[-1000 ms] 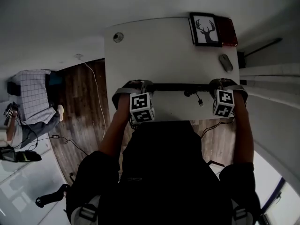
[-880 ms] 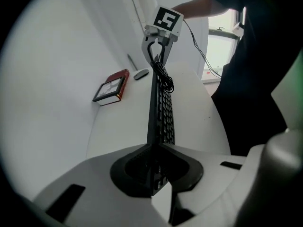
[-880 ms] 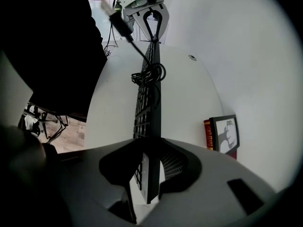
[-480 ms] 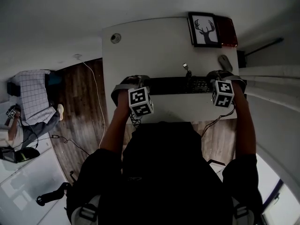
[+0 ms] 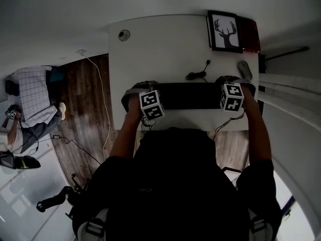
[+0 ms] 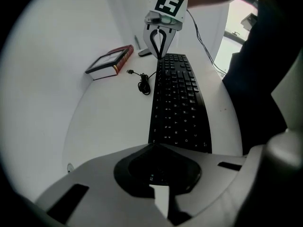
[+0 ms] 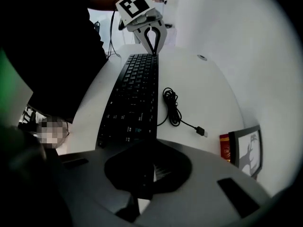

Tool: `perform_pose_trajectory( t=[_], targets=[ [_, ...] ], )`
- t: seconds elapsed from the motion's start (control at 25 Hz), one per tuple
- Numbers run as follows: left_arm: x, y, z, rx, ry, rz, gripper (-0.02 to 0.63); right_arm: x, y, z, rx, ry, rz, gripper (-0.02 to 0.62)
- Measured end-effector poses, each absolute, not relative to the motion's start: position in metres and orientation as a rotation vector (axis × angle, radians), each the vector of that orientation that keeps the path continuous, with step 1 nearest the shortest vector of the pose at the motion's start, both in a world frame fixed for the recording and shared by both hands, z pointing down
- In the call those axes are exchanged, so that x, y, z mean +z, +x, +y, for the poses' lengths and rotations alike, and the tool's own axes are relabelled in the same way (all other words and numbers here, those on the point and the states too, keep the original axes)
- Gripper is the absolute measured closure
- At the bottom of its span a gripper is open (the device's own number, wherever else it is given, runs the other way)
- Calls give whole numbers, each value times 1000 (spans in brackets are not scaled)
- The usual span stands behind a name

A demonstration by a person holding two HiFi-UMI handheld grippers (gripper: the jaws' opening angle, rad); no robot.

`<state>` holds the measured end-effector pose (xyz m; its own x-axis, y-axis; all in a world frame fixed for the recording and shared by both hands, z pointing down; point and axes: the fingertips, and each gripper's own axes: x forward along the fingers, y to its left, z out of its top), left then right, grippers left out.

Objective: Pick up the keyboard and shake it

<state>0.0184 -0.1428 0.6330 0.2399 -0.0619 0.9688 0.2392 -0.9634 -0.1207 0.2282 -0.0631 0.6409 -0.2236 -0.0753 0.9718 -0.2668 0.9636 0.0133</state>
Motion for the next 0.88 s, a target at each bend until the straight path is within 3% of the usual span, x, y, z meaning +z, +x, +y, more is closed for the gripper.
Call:
perform_pose_trajectory(
  t=[0.56,0.88],
  targets=[
    [631,15,-135,-1730,-2461,3,606,636,206,-86,175,397,-1851,575],
    [588,2,-132,-1406,-2764,418,606,569,144,-117,46,761,-1992,575]
  ],
)
